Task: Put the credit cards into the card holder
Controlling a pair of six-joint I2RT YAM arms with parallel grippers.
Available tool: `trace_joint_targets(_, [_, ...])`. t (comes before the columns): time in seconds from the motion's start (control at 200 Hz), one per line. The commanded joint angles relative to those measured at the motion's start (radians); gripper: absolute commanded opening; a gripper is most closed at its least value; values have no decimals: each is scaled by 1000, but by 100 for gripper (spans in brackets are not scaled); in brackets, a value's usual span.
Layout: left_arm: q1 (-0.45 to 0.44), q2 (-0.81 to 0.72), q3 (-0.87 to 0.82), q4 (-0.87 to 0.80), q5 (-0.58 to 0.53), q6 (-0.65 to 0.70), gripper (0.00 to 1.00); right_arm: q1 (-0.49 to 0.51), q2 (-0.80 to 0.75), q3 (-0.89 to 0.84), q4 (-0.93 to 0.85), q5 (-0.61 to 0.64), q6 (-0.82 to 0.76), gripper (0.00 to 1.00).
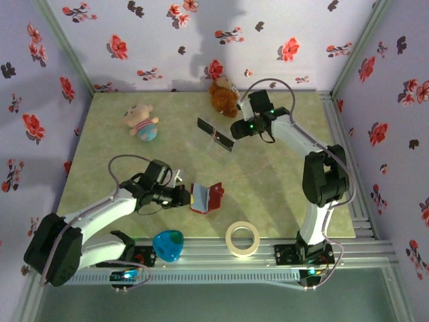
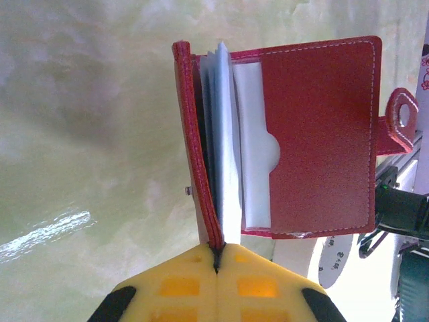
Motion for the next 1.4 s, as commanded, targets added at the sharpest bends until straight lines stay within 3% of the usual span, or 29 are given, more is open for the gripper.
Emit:
trace_joint_targets(0.0, [-3,3,8,-23,27,33,0,-10,64,52,-47,-220,52,70])
trace_joint_targets(0.165, [-3,-7,0,-8,25,21,0,-5,98,54,-37,-446,70,71])
trace_joint_targets(0.375, [-3,0,3,-16,25,20,0,32,60,-16,-10,-532,114,69])
trace_joint_targets(0.525, [-3,5,4,-1,37,7,0,56,11,-93,26,-525,143,70])
trace_joint_targets(0.59, [-3,1,-1,13,37,2,0,63,1,-96,11,-453,144,71])
trace_joint_targets(0.69, [-4,12,3,10,37,6,0,100,10,-61,-37,-236,129,74])
trace_joint_targets(0.905, [-5,5,-11,20,39,-4,0,207,135,114,-186,92,70,77])
trace_joint_targets(1.095, [-5,-15,-32,27,40,-9,0,266,153,148,-193,260,31,75])
trace_joint_targets(1.395, [-6,2,-17,8,46,5,0,321,162,141,-196,396,-44,68])
